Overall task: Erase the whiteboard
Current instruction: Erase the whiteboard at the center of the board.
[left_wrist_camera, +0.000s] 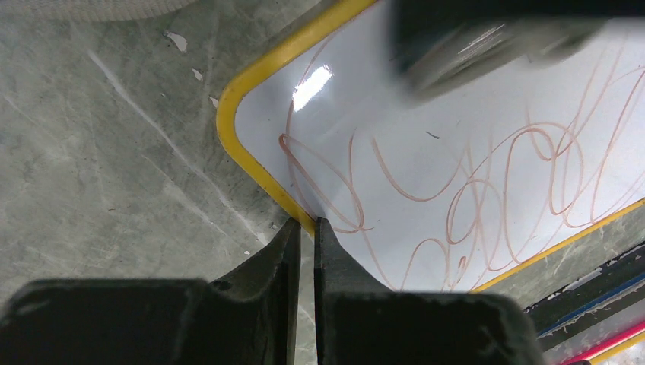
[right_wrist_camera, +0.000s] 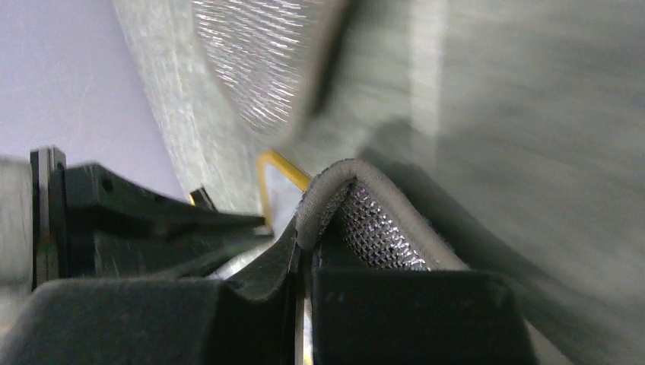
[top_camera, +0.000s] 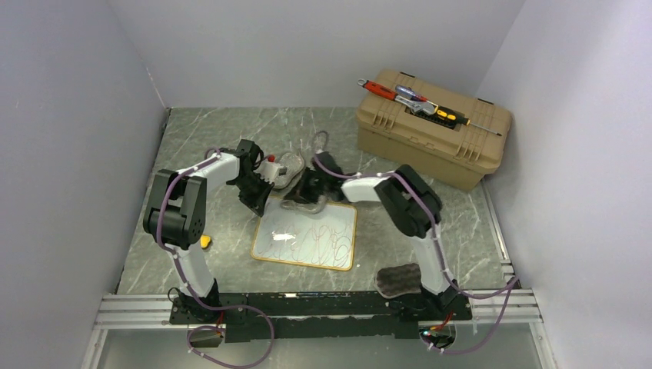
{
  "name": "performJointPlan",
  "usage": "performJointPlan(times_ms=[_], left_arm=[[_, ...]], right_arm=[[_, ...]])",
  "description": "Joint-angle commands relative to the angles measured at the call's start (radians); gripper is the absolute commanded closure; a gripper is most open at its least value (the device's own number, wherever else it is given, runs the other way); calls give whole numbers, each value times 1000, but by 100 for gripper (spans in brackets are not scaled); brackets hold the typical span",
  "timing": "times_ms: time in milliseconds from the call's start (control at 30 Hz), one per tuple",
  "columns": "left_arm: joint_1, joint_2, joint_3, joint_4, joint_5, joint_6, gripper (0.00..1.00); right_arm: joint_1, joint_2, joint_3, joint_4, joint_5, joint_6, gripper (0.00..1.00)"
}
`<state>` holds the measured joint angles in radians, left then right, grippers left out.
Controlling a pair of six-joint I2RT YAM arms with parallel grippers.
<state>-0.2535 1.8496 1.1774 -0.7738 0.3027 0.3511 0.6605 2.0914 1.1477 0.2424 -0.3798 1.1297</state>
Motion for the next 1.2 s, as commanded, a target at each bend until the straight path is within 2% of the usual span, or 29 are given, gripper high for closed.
performJointPlan(times_ms=[0, 100, 333, 433, 533, 733, 800, 833, 900, 1033, 1167], left_arm=[[-10, 108, -69, 118, -57, 58, 98], [-8, 104, -73, 118, -57, 59, 98], [-2, 94, -85, 123, -49, 67, 98], [0, 94, -87, 123, -48, 70, 98], [0, 90, -90, 126, -46, 69, 98], [1, 94, -85, 120, -44, 66, 98], [2, 94, -84, 120, -44, 65, 98], [2, 94, -84, 119, -44, 65, 98], [2, 91, -90, 121, -44, 65, 98], [6, 82, -99, 123, -40, 71, 97], [11, 76, -101, 120, -37, 76, 98]], right_arm=[[112, 200, 213, -277, 200, -21, 100], [119, 192, 204, -278, 220, -5, 100], [0, -116, -373, -84, 340, 27, 100], [-33, -175, -484, -61, 367, 18, 100], [3, -117, -410, -66, 353, 21, 100], [140, 134, 9, -158, 302, 6, 100], [158, 175, 102, -187, 286, -6, 100], [158, 174, 94, -187, 281, -4, 100], [145, 125, 1, -155, 291, 3, 100], [28, -51, -339, -53, 298, 16, 100], [-83, -207, -577, -34, 271, -54, 100]])
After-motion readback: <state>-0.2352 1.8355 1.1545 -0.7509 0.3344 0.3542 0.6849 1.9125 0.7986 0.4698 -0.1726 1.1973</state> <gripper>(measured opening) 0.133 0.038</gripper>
